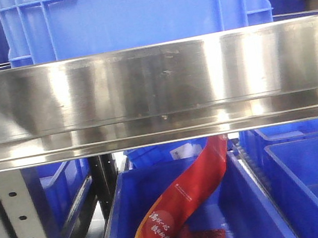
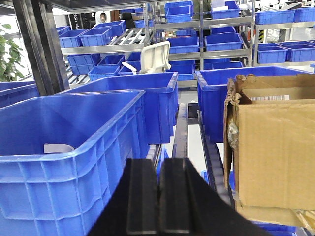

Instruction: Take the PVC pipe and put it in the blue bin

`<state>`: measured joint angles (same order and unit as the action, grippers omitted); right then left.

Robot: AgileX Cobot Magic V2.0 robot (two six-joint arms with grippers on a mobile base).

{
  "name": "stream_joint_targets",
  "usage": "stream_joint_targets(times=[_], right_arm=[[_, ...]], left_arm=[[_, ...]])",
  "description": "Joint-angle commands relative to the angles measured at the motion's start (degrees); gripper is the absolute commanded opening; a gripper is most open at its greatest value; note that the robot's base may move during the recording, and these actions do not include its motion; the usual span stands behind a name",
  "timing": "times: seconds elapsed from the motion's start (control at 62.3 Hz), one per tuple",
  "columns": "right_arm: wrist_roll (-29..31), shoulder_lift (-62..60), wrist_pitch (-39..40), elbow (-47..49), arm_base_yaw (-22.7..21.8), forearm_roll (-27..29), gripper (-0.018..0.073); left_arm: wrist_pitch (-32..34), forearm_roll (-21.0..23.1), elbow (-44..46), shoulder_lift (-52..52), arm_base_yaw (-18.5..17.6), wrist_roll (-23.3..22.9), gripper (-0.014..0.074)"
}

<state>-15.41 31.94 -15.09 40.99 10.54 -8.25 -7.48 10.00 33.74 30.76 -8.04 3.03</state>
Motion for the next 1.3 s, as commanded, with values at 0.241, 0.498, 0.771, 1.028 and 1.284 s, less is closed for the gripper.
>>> stream_joint_targets(times=[0.241, 0.498, 0.771, 1.028, 1.284], right_arm=[[-0.1, -0.2, 1.4, -0.1, -0.2, -0.5, -0.0168], [-0.1, -0.2, 1.4, -0.1, -0.2, -0.5, -0.0168], [7.3, -5.3, 7.7, -6.9, -1.3, -0.1, -0.0168], [18.4, -14.6, 18.9, -21.8, -7.5, 9.7, -0.0168], [18.1, -24.4, 19.2, -36.0, -8.1, 10.8, -0.0168]], left_arm=[[0.9, -0.2, 0.0, -0.2, 0.0, -0.2, -0.0111], [0.9, -0.2, 0.0, -0.2, 0.0, -0.2, -0.0111], [0.9, -0.2, 0.0, -0.2, 0.0, -0.2, -0.0111], [0.9, -0.2, 0.0, -0.2, 0.0, -0.2, -0.0111], [0.9, -0.2, 0.0, -0.2, 0.0, -0.2, -0.0111]])
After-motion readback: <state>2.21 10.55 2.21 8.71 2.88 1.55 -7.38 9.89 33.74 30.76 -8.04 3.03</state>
